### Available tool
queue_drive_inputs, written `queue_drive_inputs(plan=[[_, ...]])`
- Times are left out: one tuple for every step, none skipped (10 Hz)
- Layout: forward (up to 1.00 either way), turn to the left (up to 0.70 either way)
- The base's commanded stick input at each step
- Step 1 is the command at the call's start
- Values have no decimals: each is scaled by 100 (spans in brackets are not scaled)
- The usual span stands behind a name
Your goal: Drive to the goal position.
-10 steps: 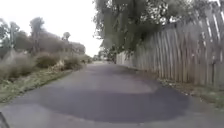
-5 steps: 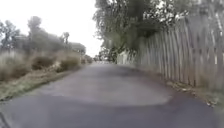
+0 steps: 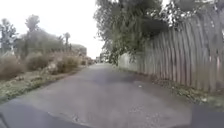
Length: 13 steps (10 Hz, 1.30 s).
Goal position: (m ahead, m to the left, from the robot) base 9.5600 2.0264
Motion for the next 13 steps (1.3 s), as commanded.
queue_drive_inputs(plan=[[100,0],[100,0],[100,0],[100,0],[100,0],[100,0],[100,0],[100,0],[100,0],[100,0],[100,0],[100,0],[100,0]])
